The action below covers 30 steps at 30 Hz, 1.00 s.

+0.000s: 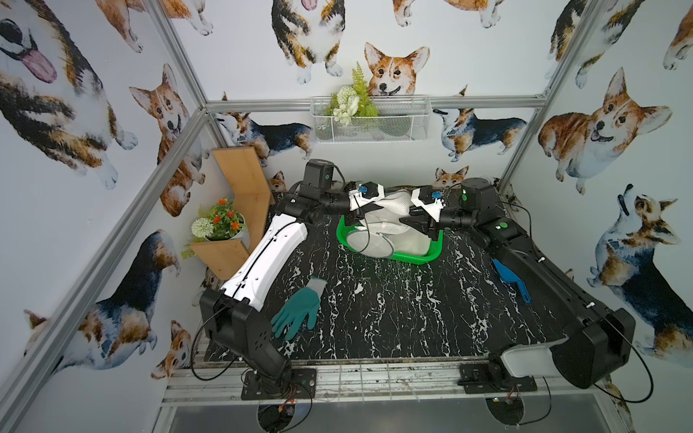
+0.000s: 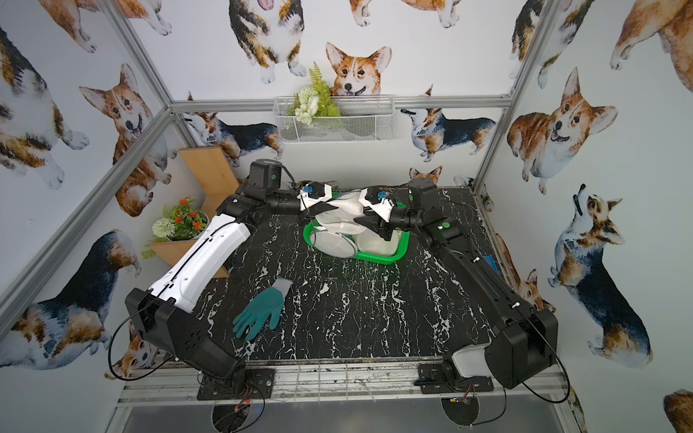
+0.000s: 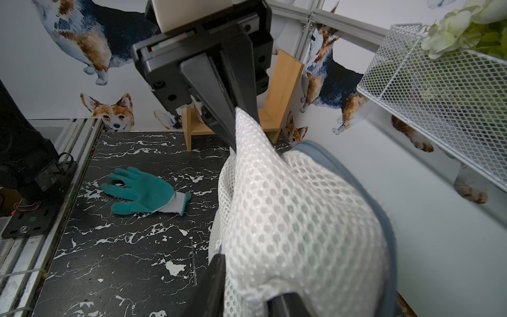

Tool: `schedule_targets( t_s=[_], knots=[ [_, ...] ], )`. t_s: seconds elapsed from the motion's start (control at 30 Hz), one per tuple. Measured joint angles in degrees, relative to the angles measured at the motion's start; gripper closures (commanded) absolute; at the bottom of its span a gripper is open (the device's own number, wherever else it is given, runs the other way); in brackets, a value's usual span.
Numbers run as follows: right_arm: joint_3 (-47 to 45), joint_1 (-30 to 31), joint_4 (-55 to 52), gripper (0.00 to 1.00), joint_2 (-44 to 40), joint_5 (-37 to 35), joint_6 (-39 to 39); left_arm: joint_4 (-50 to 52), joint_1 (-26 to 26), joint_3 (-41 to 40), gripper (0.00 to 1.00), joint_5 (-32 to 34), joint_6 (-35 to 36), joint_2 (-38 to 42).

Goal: Turn the laundry bag inside out
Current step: Turn over the laundry bag.

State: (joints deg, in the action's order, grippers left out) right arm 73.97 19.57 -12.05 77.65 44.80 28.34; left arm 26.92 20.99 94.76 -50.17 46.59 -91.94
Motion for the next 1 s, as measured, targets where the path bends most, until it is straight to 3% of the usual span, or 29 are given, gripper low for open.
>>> schedule_targets(
  t_s=[0.23, 0.43, 0.47, 0.53, 0.63, 0.7, 0.87, 1.0],
  knots=[
    [-0.94, -0.24, 7.08, 0.8, 0.15, 0.37, -4.13, -12.15, -0.37, -7.3, 1.0, -4.74, -11.74, 2.71],
    [-0.76, -0.35, 10.01, 0.91, 1.14, 1.29, -5.66, -20.68, -0.55, -10.75, 1.0, -5.92, -20.06, 3.69],
    [-0.7, -0.37, 10.08, 0.94, 1.25, 1.66, -5.66, -21.7, -0.63, -10.95, 0.96, -5.9, -21.16, 3.69],
    [-0.42, -0.37, 10.08, 1.0, 1.38, 2.12, -5.64, -23.15, -0.76, -11.06, 0.79, -5.62, -22.64, 3.69],
    [0.15, -0.46, 9.73, 1.0, 1.95, 2.54, -5.6, -25.94, -1.22, -11.17, 0.58, -6.88, -24.9, 4.04],
    [0.72, -0.44, 8.81, 1.0, 2.25, 3.21, -5.42, -27.32, -1.86, -11.54, 0.48, -8.2, -26.43, 4.72],
    [2.43, -0.59, 5.84, 1.0, 2.75, 3.04, -2.86, -28.87, -5.29, -11.56, 0.37, -10.01, -29.73, 6.19],
    [4.17, -0.61, 1.79, 1.0, 3.63, 1.44, 0.92, -29.33, -6.84, -8.87, 0.35, -10.78, -33.27, 6.23]
  ],
)
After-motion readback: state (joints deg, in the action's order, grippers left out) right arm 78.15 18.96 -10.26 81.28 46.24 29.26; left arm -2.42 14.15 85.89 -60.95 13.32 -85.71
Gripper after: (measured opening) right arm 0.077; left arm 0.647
